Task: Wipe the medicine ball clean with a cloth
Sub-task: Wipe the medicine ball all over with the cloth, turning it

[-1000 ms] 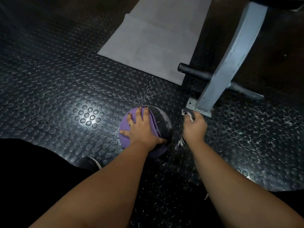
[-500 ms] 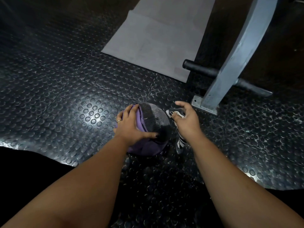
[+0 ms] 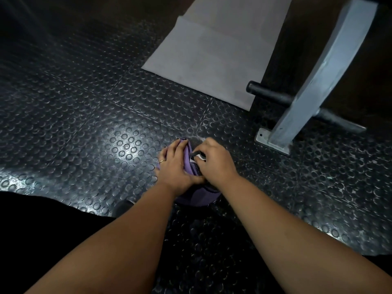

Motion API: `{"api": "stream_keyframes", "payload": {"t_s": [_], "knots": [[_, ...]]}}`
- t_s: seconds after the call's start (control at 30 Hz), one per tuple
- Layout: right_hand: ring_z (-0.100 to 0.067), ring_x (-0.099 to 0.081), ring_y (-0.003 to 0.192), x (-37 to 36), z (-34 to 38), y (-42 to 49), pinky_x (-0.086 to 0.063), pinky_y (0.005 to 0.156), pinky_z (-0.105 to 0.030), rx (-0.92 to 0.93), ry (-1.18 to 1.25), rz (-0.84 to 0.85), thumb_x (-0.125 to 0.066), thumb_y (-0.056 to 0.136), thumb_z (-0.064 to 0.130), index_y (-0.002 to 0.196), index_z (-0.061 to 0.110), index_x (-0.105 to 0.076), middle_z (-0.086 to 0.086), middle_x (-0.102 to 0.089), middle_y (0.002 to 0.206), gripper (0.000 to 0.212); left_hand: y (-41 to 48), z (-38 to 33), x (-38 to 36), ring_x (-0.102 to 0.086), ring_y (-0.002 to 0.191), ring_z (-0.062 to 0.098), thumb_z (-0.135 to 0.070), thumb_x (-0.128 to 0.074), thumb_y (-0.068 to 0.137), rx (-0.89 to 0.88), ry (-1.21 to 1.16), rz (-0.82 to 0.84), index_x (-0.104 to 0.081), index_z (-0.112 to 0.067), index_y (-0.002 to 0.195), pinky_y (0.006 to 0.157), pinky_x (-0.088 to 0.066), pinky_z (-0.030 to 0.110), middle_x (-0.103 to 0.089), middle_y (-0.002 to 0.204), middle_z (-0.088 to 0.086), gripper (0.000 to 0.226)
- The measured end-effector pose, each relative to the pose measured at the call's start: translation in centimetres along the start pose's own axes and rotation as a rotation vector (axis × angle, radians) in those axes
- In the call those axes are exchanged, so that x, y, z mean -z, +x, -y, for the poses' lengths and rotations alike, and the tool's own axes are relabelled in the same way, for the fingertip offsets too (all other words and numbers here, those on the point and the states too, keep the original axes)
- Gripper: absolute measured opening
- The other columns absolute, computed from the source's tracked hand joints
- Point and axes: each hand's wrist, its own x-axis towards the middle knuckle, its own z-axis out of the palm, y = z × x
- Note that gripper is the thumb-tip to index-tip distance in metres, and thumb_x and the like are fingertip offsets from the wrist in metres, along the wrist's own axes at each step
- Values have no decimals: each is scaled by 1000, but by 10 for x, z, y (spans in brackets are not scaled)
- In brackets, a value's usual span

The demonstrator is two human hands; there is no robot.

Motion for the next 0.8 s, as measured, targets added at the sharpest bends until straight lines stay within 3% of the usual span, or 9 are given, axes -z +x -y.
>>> {"api": "stream_keyframes", "payload": {"t_s": [0.17, 0.3, 0.47, 0.6, 0.67, 0.8], "knots": [[-24, -58, 94, 3, 1, 25, -50, 82, -39, -50, -80, -19, -59, 90, 21, 109, 16, -68, -3, -55, 108, 22, -1, -2, -3, -7, 151, 26, -83, -70, 38, 4, 21, 9, -17, -35, 156, 119, -17, 60, -15, 162, -12, 138], [-27, -56, 102, 8, 0, 44, -47, 88, -36, -65, -146, 28, -59, 91, 19, 113, 9, -65, -8, -55, 115, 25, -13, -12, -6, 2, 151, 21, -64, -89, 47, 33, 41, 42, -15, -41, 155, 117, -14, 60, -7, 163, -18, 133], [-24, -57, 86, 1, 1, -8, -49, 77, -35, -91, 24, -47, -59, 84, 11, 93, 9, -68, -7, -57, 98, 13, -1, -11, -1, -3, 150, 18, -60, -85, 49, 94, -27, 43, -16, -42, 155, 113, -20, 69, -9, 161, -21, 128], [-17, -59, 85, -8, -5, -39, -48, 75, -26, -127, 185, -85, -64, 82, 6, 91, 9, -69, 1, -58, 93, 11, 6, -15, 0, -3, 149, 20, -53, -86, 58, 142, -42, 48, -16, -42, 155, 109, -26, 71, -9, 160, -20, 121], [-14, -58, 85, -6, -8, -31, -47, 76, -24, -112, 161, -100, -64, 83, 6, 92, 12, -70, 4, -58, 93, 13, 7, -13, 0, -3, 149, 20, -56, -86, 54, 127, -40, 37, -15, -41, 155, 110, -24, 71, -10, 160, -20, 124], [-19, -60, 84, 0, -10, -5, -51, 78, -34, -50, 55, -88, -60, 83, 6, 89, 15, -71, 2, -61, 94, 15, 4, -13, -3, -1, 148, 19, -62, -85, 48, 101, -33, 44, -15, -38, 156, 111, -22, 71, -10, 159, -20, 131]]}}
